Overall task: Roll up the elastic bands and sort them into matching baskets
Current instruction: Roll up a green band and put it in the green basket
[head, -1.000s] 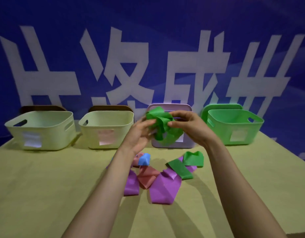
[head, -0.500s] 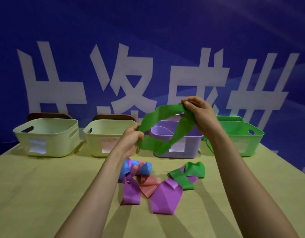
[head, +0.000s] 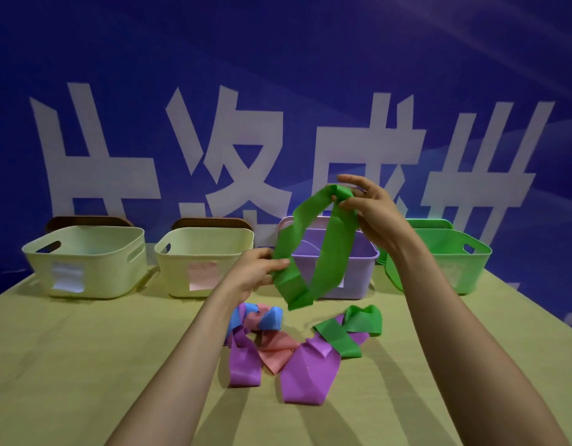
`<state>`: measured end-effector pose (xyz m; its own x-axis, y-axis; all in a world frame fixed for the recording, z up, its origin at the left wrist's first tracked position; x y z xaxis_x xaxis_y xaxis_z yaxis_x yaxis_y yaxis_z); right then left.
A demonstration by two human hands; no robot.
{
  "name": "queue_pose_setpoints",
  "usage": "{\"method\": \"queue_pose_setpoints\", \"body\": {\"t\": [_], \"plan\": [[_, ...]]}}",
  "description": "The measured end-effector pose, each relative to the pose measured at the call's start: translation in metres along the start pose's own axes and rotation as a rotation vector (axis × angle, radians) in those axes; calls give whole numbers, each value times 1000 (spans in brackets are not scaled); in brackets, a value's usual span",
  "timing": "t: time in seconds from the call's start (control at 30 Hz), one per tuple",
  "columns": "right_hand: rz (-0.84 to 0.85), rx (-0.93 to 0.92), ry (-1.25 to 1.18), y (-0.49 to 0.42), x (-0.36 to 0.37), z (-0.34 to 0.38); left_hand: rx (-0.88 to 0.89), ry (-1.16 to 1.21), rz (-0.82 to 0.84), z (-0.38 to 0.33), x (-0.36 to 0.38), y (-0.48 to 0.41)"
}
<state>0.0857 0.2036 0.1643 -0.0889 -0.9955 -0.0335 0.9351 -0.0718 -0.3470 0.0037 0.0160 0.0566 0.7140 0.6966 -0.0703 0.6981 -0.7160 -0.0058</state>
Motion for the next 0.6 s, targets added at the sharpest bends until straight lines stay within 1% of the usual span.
{"method": "queue_pose_setpoints", "body": {"t": [0.07,0.13,0.17,0.23,0.3,0.37,0.43,0.53,0.6], "plan": [[-31,-13,71,0,-8,-1,62,-105,-102,-2,-8,1],[-62,-17,165,0,-14,-3,135,-101,-161,-5,-11,2],[-92,-17,251,0,-18,-5,177,-29,-171,-8,-10,3],[-199,-25,431,1,-28,-9,238,222,-188,-15,-11,3],[-277,23,465,1,-39,-18,270,507,-120,-22,-12,2],[-279,105,393,3,-44,-29,282,707,-40,-26,-17,2],[-257,171,296,7,-46,-38,273,810,-2,-28,-21,3],[-217,212,49,11,-45,-44,261,865,-17,-22,-27,3],[-182,207,-88,11,-45,-47,229,834,-25,-16,-30,3]]}}
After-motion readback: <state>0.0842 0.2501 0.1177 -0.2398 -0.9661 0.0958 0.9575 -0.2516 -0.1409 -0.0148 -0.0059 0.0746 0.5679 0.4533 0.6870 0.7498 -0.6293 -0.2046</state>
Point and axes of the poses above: each hand's wrist, its own y-axis away from the middle knuckle, its own x-axis out of the palm, z = x × y, the point moved 4 cm from there along -y, towards the middle knuckle, and after that the axes turned 13 degrees about z, right-handed, at the moved point
